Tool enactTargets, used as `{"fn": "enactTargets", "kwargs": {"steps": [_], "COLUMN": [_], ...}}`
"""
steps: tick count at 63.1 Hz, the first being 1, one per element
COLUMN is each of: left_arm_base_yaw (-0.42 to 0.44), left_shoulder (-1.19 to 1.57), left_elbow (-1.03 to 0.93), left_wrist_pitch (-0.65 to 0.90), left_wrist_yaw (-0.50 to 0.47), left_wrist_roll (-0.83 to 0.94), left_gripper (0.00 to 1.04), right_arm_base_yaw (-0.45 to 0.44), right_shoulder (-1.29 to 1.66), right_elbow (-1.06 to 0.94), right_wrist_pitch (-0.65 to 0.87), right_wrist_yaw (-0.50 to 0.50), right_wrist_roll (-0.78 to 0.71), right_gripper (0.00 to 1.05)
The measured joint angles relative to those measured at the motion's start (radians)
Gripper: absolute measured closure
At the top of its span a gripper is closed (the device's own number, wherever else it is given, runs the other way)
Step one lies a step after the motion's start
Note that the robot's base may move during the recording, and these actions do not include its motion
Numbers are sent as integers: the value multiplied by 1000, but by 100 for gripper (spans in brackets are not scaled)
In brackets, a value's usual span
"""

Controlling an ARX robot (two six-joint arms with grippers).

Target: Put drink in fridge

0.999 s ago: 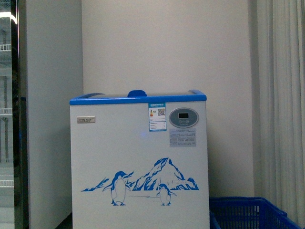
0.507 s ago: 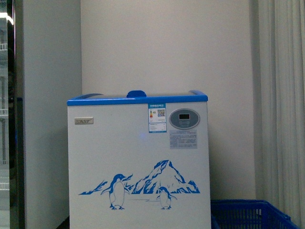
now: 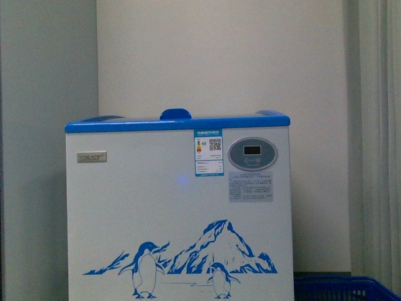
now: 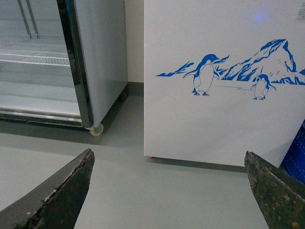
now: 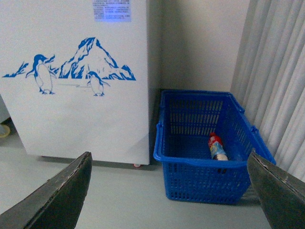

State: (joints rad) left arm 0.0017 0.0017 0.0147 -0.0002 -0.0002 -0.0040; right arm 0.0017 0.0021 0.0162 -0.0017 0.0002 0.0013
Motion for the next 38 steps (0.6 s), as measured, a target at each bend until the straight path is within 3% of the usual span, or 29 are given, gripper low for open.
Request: {"fn": "enactTargets", "kwargs": {"steps": [38], "left_arm_base_yaw": [0], "left_shoulder": [0], "left_elbow": [0], "left_wrist_pitch": [0], "left_wrist_yaw": [1], "left_wrist_roll": [0], "left_gripper": [8], "right_arm_base_yaw": [0], "right_shoulder": [0], "right_elbow": [0], "right_wrist_pitch": [0], "right_wrist_yaw": [-1], "right_wrist_roll": [0], "right_gripper": [7]}}
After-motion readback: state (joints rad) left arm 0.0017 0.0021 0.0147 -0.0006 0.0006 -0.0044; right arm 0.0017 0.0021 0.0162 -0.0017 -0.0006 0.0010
